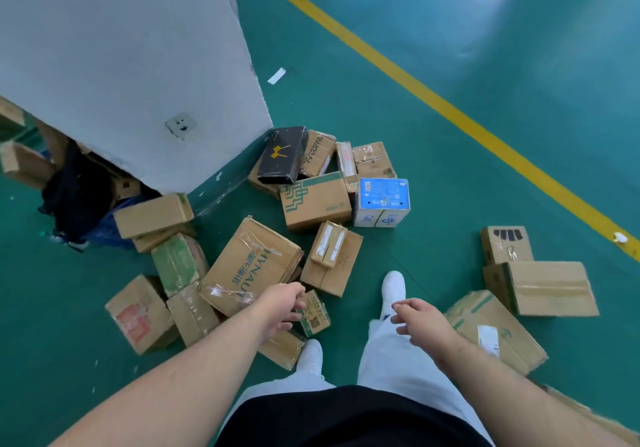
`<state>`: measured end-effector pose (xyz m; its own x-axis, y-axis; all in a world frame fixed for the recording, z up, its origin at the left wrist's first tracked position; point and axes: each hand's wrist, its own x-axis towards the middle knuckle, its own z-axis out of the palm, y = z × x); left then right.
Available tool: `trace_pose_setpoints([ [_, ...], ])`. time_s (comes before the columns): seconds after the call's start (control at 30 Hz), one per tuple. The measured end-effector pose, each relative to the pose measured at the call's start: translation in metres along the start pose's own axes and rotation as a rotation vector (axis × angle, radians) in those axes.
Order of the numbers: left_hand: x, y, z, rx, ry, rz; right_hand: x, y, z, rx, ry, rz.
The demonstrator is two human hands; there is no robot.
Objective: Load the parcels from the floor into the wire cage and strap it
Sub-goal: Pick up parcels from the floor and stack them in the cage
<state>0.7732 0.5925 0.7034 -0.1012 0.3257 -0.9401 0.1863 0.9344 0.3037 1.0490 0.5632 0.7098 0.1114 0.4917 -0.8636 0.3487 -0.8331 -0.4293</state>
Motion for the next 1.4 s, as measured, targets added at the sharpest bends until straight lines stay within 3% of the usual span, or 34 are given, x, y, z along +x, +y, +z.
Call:
trace_pose_setpoints([
  [0.23,0.012,0.067,0.021,-0.196,0.215,-0.032,0.09,-0.093,-0.081,-0.126,-0.141,-0.006],
  [0.43,-0.012,0.106,0.054,-0.391,0.223,0.021,0.145,-0.167,-0.123,-0.411,-0.111,-0.057],
  [0.8,0.014,0.082,0.019,-0.535,0.273,-0.052,0.168,-0.223,-0.066,-0.576,-0.206,-0.1],
  [1.03,0.063,0.101,-0.003,-0.505,0.242,-0.143,0.2,-0.231,-0.043,-0.584,-0.261,0.019],
  [1.17,0.136,0.122,-0.011,-0.467,0.249,-0.211,0.266,-0.235,-0.025,-0.552,-0.304,0.136],
  [1.4,0.368,0.155,-0.016,-0.366,0.242,-0.222,0.471,-0.235,0.033,-0.598,-0.26,0.189],
])
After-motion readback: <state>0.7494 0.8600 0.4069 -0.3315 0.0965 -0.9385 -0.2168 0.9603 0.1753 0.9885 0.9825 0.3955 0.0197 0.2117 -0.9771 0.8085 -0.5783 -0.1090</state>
